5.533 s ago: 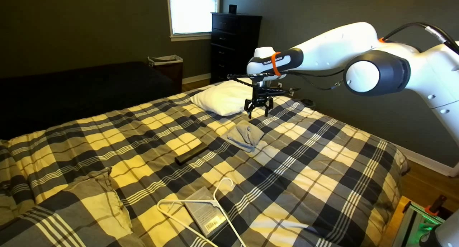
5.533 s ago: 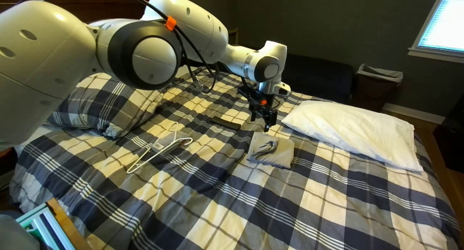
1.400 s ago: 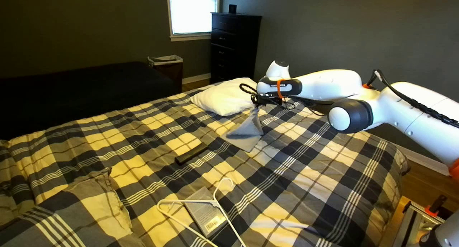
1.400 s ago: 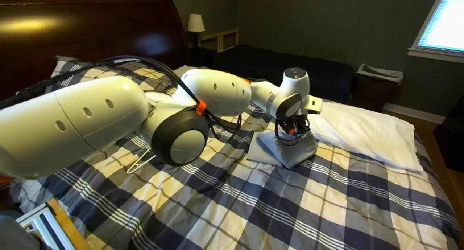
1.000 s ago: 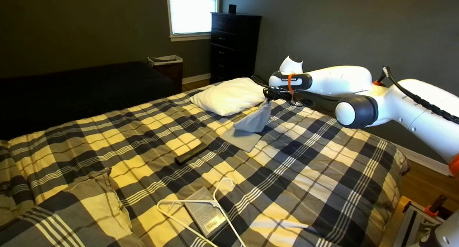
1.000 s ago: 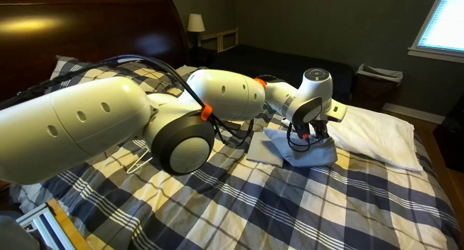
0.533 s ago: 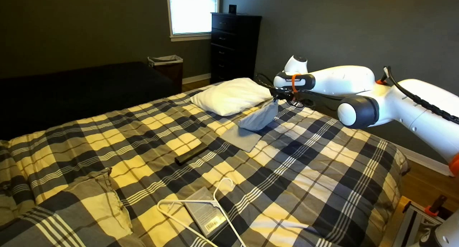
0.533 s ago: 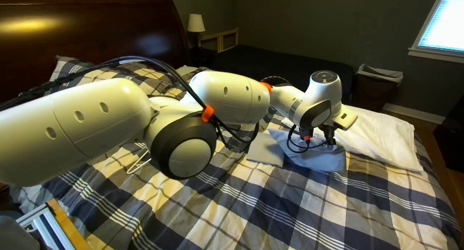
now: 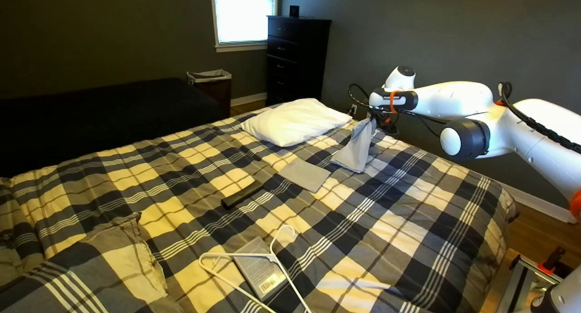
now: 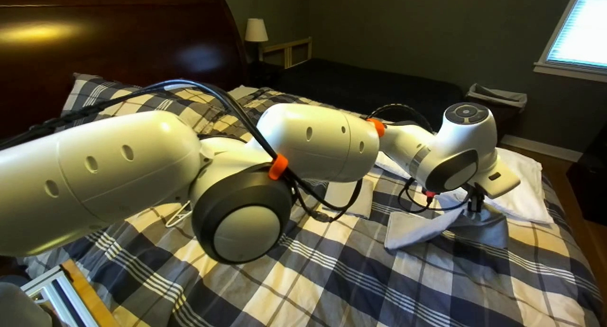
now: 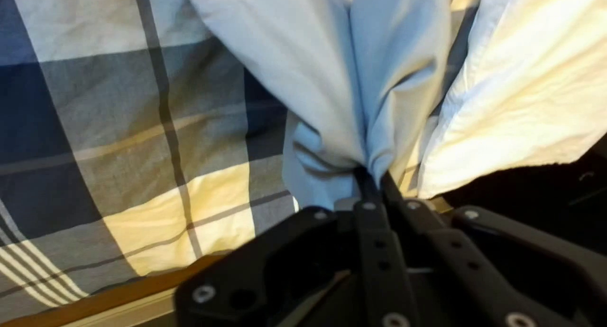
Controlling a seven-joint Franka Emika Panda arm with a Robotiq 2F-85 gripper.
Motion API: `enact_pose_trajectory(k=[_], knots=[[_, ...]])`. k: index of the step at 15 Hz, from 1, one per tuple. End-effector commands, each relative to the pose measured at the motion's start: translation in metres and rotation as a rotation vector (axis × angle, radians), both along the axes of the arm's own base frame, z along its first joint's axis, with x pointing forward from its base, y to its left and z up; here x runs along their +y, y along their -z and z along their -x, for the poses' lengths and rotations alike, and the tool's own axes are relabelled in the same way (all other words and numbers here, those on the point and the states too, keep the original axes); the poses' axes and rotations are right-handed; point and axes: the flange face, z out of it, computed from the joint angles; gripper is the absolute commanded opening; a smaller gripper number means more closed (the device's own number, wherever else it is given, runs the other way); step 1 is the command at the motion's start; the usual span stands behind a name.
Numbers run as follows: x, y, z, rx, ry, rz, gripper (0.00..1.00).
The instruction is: Take the grey towel off of the one under it
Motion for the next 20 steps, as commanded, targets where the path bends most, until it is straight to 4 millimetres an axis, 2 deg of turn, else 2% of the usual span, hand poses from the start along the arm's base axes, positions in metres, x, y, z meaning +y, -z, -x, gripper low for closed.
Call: enact_pose_trajectory(k=[1,3,4,5,6,8,11,13,15,16,20], knots=[[-0.01,-0.002,0.006,-0.009,0.022,0.002,0.03],[-0.021,-0.005,0.013,-0.014,0.045,0.001,0.03],[-0.017,-0.003,0.011,-0.002,0.032,0.0,0.01],[-0.015,-0.003,0.01,0.01,0.025,0.005,0.28],[-0.014,-0.002,0.01,0.018,0.023,0.008,0.29],[-0.018,-0.005,0.012,0.026,0.034,0.007,0.43],[-0.039,-0.013,0.027,0.026,0.115,0.013,0.65],[-0.042,-0.02,0.028,0.014,0.069,0.016,0.8],[-0.025,-0.019,0.017,0.045,-0.039,0.023,0.95],[-0.01,-0.016,0.008,0.07,-0.11,0.02,0.99],[0.049,-0.002,-0.023,0.143,-0.317,0.002,1.0]])
